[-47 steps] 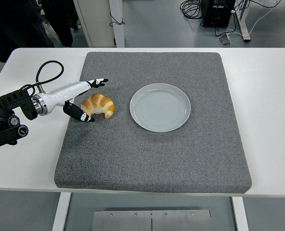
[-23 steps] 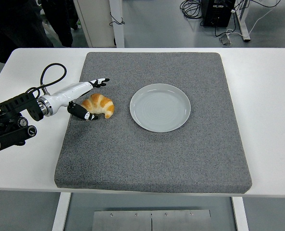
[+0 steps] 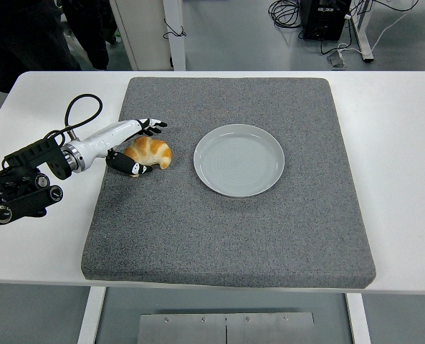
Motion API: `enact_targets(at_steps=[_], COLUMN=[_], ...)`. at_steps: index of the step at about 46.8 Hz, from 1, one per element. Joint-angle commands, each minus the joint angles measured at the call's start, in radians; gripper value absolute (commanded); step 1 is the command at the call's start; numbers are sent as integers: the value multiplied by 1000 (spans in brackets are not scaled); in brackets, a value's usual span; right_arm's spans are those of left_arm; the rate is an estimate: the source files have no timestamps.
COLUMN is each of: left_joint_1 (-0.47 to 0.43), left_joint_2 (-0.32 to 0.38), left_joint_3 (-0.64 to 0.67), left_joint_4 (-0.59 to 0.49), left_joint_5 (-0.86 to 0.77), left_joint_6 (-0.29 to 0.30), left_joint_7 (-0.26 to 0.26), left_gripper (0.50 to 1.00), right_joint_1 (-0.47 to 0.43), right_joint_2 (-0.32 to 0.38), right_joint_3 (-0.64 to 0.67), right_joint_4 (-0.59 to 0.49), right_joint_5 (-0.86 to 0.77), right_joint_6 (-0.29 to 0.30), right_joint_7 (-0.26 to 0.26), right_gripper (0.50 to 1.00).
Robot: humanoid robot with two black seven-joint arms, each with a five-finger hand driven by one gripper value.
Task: Place the bread on the plate
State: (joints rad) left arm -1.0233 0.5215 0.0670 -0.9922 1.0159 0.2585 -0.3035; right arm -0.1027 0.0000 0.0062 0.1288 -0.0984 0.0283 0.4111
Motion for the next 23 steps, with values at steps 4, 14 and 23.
enact_targets(at_steps=[4, 14, 23], left_joint_1=[6, 14, 6], left_joint_2=[0, 0, 2], left_joint_3=[2, 7, 8], left_joint_4=[4, 10, 12], left_joint_5=[-36, -54, -54], left_joint_6=[-1, -2, -8], left_joint_7=[0, 3, 1], left_gripper=[740, 612, 500], right_joint_1=[0, 0, 0], right_joint_2=[0, 0, 0], right_joint_3=[1, 0, 0], right_joint_4=[0, 0, 0], right_joint_5=[0, 0, 0], right_joint_6=[1, 1, 1], right_joint_7=[0, 0, 0], right_gripper=[1000, 1000, 1000])
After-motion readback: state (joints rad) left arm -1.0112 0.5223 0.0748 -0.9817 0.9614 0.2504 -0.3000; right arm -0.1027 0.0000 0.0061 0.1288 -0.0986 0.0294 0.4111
